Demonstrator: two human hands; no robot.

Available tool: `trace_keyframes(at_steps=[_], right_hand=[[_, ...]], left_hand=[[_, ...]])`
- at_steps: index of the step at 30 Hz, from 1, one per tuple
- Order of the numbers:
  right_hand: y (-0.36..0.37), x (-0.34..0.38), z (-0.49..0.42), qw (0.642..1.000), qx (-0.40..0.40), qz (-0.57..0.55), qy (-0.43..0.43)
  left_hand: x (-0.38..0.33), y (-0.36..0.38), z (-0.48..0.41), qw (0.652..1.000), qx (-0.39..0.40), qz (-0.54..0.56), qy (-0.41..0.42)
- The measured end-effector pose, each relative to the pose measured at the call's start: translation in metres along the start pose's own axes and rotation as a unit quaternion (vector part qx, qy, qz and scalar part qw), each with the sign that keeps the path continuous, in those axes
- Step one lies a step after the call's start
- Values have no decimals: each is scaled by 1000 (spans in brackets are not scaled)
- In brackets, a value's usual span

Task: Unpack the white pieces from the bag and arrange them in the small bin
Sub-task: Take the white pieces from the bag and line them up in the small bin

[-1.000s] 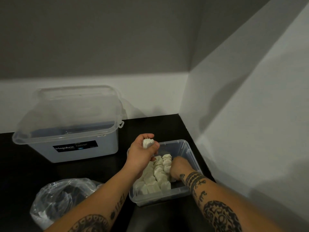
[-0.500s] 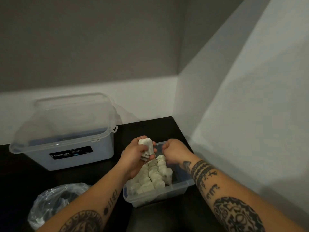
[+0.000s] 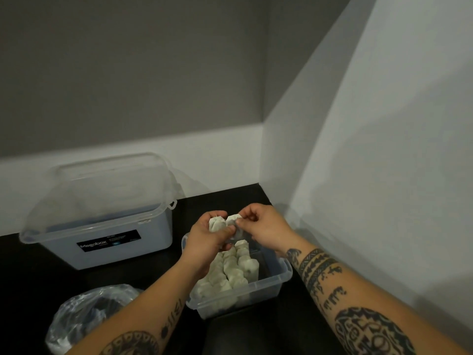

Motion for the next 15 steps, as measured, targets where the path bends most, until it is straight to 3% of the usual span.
trace_keyframes(at_steps=[4, 8, 15], right_hand=[[-4, 3, 2, 995, 17, 89, -30], [-2, -15, 4, 983, 37, 178, 28], [29, -42, 7, 875, 189, 413, 171]], left_hand=[[2, -1, 3, 999, -9, -52, 11], [7, -11, 7, 997, -58, -53, 18], [10, -24, 12, 994, -95, -39, 39]])
Point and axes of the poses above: each hand's wrist, its own z-axis away from the middle knuckle, its own y-axis out of the palm, x = y × z, the point moved 7 cm from there along -z, towards the middle knuckle, and after that the axes turned 7 degrees about -y, right-handed, at the moved point
